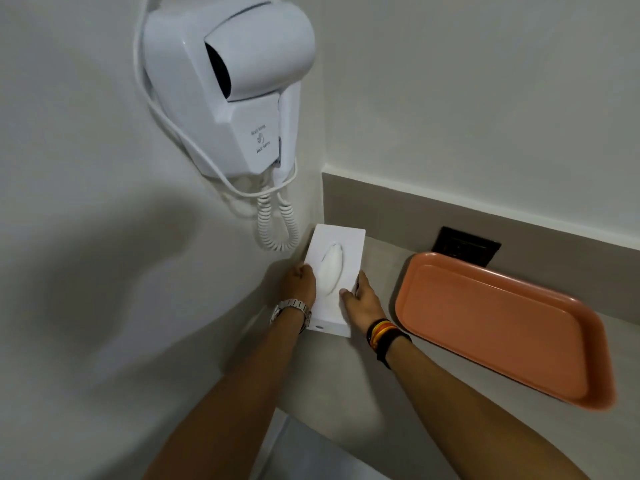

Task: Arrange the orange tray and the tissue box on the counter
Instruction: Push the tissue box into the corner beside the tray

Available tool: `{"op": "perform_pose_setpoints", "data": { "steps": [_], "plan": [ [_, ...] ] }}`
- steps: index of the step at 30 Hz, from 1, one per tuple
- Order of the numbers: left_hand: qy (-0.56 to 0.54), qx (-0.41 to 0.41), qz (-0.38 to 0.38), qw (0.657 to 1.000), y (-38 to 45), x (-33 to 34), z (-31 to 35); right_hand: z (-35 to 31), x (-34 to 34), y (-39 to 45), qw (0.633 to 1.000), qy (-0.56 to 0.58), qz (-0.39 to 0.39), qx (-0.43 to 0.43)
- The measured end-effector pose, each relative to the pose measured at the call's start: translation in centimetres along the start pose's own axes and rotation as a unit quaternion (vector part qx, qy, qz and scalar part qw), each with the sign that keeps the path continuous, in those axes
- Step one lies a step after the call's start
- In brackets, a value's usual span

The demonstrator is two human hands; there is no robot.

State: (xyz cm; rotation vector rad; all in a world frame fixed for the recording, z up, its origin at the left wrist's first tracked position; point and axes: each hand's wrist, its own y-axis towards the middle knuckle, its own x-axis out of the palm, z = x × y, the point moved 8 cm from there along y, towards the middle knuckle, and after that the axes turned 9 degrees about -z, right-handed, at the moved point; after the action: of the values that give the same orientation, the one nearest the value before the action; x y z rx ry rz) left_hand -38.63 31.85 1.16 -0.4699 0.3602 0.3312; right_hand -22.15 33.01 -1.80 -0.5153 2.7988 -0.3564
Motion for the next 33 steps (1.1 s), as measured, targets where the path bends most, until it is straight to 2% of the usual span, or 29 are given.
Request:
{"op": "perform_pose_setpoints", "data": {
  "steps": [4, 9, 12, 14, 16, 20, 22, 26, 33],
  "plan": [
    [0.026, 0.017, -0.007, 0.999, 3.8, -0.2, -0.1, 1.5, 0.7, 3.3, 1.000, 0.005, -0.009, 0.015],
    [0.066, 0.044, -0.012, 0.997, 4.8, -0.5, -0.5, 1.5, 1.3, 3.0, 0.999, 0.030, -0.030, -0.007],
    [0.142, 0.082, -0.022, 0.986, 3.7, 0.2, -0.8, 1.2, 1.2, -0.2, 0.995, -0.076, -0.003, -0.057],
    [0.241, 0.125, -0.038, 0.962, 1.6, 1.5, -1.2, 2.4, 1.3, -3.6, 0.975, -0.203, 0.012, -0.089],
    [0.354, 0.194, -0.031, 0.915, -1.4, 2.9, -2.0, 4.4, 1.6, -7.2, 0.945, -0.307, 0.027, -0.110],
    [0.428, 0.312, -0.050, 0.847, -7.3, 6.1, -4.8, 8.3, 1.7, -12.1, 0.888, -0.449, 0.029, -0.091],
    [0.437, 0.312, -0.068, 0.841, -8.7, 7.6, -6.0, 9.5, 1.4, -13.1, 0.874, -0.480, 0.022, -0.075],
    [0.470, 0.267, -0.051, 0.840, -9.3, 8.3, -7.1, 11.4, 0.3, -13.7, 0.863, -0.504, -0.001, -0.044],
    [0.532, 0.228, -0.073, 0.812, -6.3, 7.3, -6.2, 11.7, -0.7, -14.3, 0.855, -0.515, -0.005, -0.060]
  ]
}}
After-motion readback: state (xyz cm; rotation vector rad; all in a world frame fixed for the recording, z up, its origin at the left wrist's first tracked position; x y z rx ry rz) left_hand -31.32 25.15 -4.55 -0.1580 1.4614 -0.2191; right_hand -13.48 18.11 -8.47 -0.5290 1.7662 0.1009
